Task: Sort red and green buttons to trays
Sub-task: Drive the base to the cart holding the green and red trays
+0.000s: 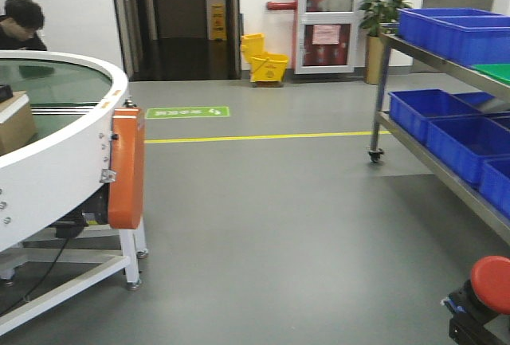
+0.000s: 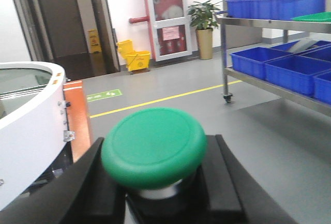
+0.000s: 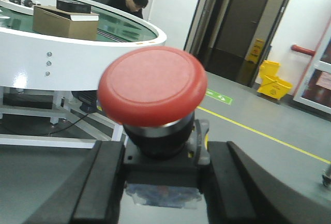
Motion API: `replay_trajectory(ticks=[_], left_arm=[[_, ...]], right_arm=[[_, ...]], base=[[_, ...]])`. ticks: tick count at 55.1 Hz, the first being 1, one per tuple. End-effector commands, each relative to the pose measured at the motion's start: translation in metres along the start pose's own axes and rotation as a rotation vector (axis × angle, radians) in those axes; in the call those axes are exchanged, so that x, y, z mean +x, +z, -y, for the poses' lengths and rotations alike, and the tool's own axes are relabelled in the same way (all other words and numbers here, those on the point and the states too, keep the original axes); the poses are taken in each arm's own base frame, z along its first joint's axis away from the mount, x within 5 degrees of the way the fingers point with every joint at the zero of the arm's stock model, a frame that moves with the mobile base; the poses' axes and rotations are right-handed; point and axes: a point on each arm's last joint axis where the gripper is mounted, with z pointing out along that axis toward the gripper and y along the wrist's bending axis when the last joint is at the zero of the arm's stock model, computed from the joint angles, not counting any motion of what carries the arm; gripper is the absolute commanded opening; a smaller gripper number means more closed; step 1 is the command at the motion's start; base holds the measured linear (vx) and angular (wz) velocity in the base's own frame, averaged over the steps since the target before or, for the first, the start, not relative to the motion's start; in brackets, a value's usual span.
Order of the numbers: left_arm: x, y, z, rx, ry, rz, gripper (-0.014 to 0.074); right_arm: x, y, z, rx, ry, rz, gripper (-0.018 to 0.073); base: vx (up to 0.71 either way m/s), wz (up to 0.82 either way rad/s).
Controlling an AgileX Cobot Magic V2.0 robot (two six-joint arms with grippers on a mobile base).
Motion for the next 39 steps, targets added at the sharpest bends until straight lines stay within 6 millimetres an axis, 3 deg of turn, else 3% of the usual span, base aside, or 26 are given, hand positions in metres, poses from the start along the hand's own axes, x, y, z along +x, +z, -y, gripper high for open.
replay_trajectory(ticks=[1,39], left_arm=[[-0.0176,0.0,0.0016,0.024,-0.019,0.11,-0.0003],[-0.0176,0.0,0.0016,0.024,-0.019,0.11,-0.0003]], right_arm=[[-0.012,-0.0009,0.0035,0.017,0.019,0.043,-0.0008],[-0.0123,-0.001,0.0027,0.008,0.018,0.047,-0.0008]], base=[[0.3,0.26],[0.42,-0.03]])
